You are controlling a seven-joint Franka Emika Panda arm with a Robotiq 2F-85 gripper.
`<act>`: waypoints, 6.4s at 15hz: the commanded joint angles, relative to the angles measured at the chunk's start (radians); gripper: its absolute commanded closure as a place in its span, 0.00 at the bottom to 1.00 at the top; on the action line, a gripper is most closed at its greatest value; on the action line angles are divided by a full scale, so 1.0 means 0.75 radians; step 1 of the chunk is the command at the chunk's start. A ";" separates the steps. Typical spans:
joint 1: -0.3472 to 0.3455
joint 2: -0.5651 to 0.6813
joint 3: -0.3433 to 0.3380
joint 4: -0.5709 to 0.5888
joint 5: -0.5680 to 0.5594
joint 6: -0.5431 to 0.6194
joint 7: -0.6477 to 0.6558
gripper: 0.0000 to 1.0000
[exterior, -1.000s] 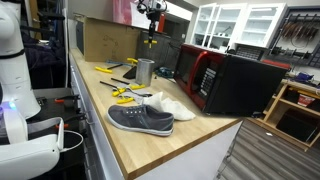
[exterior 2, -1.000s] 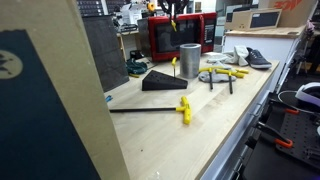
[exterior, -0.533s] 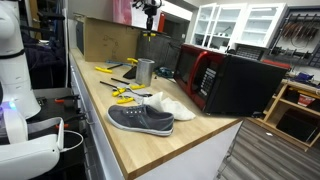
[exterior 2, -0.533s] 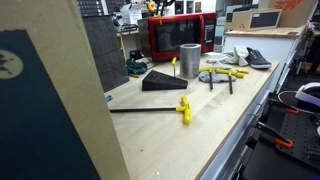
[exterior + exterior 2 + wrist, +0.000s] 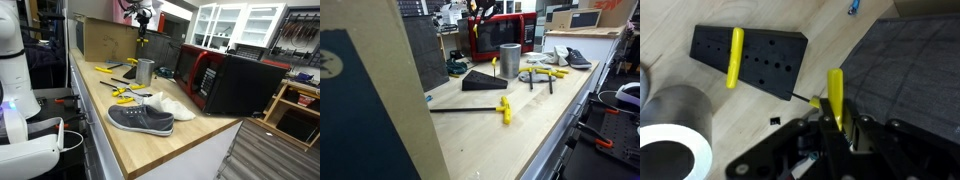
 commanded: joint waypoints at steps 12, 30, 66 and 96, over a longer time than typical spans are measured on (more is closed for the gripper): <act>0.012 -0.073 0.013 -0.220 0.376 0.176 -0.226 0.96; -0.062 -0.505 -0.031 -0.628 0.329 -0.108 -0.442 0.96; -0.015 -0.089 -0.027 -0.454 0.414 0.198 -0.687 0.96; -0.015 0.044 -0.023 -0.287 0.395 0.097 -0.463 0.96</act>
